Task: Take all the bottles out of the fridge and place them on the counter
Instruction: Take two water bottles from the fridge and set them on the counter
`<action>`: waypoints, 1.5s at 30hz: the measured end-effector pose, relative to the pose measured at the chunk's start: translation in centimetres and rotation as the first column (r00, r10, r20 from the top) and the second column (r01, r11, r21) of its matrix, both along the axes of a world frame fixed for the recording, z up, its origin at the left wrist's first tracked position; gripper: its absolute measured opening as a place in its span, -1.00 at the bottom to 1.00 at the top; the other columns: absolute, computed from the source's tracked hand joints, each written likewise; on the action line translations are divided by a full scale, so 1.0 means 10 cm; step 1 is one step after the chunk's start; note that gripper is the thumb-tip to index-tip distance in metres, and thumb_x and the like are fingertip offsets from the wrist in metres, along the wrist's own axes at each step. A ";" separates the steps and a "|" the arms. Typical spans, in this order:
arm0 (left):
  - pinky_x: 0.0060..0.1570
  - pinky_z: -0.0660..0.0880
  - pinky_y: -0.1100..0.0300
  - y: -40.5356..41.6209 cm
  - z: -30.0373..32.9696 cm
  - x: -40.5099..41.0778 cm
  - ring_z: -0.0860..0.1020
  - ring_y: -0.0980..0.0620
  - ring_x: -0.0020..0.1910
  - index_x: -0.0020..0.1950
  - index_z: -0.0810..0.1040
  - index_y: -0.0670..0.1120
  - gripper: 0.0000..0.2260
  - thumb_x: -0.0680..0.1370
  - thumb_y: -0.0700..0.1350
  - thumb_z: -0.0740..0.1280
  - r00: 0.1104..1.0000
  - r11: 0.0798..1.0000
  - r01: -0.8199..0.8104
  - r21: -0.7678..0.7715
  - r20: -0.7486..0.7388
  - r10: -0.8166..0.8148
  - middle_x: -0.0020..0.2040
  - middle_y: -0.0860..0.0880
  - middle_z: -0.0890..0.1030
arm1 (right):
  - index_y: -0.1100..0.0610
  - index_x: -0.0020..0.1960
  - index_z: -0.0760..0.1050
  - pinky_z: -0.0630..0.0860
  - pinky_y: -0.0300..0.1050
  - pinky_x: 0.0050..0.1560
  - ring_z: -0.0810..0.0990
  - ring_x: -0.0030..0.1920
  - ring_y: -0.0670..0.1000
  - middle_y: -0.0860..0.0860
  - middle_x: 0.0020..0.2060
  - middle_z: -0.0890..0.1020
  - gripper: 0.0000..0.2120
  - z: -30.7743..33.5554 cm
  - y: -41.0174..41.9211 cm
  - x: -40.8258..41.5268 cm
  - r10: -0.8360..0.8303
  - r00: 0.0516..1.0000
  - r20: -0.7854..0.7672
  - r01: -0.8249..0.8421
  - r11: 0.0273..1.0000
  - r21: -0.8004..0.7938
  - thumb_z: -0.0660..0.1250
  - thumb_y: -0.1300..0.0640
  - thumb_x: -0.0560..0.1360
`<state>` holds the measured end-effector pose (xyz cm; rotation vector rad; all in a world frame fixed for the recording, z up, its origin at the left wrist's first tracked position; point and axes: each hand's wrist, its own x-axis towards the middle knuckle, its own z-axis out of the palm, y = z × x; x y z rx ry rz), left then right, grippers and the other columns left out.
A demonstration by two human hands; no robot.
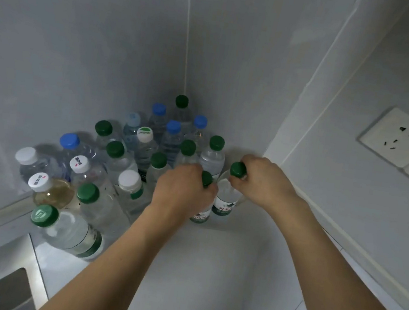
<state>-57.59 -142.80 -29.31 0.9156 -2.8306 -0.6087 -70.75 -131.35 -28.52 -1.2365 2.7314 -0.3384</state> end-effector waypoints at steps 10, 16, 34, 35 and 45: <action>-0.22 0.38 0.14 -0.07 -0.07 -0.11 0.45 -0.04 -0.20 -0.01 0.41 -0.05 -0.78 0.56 0.10 0.24 0.999 0.997 0.007 -0.073 0.034 -0.005 -0.13 0.02 0.46 | 0.13 0.03 0.36 0.48 -0.05 -0.16 0.54 -0.11 0.11 0.07 -0.10 0.55 -0.77 -0.12 -0.05 -0.14 0.035 0.974 0.223 -0.020 0.997 -0.073 0.38 0.08 0.50; -0.22 0.38 0.14 -0.11 -0.13 -0.18 0.52 -0.07 -0.16 0.08 0.42 -0.01 -0.78 0.56 0.10 0.24 1.000 1.000 0.015 0.002 0.020 -0.015 -0.16 0.04 0.50 | 0.10 0.25 0.34 0.50 0.03 0.14 0.55 0.08 0.09 0.06 0.12 0.56 -0.66 -0.30 0.02 -0.12 0.027 0.914 0.404 0.083 0.964 -0.254 0.36 0.14 0.54; -0.15 0.45 0.10 -0.10 -0.15 -0.23 0.51 -0.06 -0.14 0.05 0.41 -0.03 -0.78 0.55 0.08 0.26 0.999 0.996 -0.002 0.090 0.033 -0.001 -0.14 0.01 0.51 | 0.03 0.38 0.34 0.38 -0.19 0.30 0.48 0.28 -0.09 -0.12 0.24 0.51 -0.60 -0.46 0.10 -0.08 0.036 0.806 0.591 0.240 0.893 -0.382 0.32 0.15 0.57; -0.16 0.43 0.11 -0.11 -0.12 -0.23 0.50 -0.06 -0.14 0.05 0.41 -0.05 -0.77 0.55 0.08 0.26 0.999 0.997 0.002 0.080 0.052 -0.006 -0.14 0.01 0.50 | 0.03 0.40 0.34 0.38 -0.19 0.28 0.48 0.28 -0.08 -0.12 0.25 0.50 -0.58 -0.45 0.12 -0.05 0.020 0.813 0.582 0.246 0.894 -0.374 0.32 0.12 0.57; -0.22 0.40 0.10 0.21 0.28 0.08 0.55 -0.13 -0.09 0.15 0.42 -0.16 -0.70 0.60 0.06 0.20 0.999 0.977 -0.010 -0.213 0.034 0.017 -0.02 -0.11 0.56 | 0.11 0.48 0.25 0.35 -0.16 0.24 0.44 0.33 0.03 0.03 0.34 0.46 -0.47 -0.01 0.73 0.45 -0.155 0.905 0.397 0.275 0.923 -0.268 0.30 0.07 0.56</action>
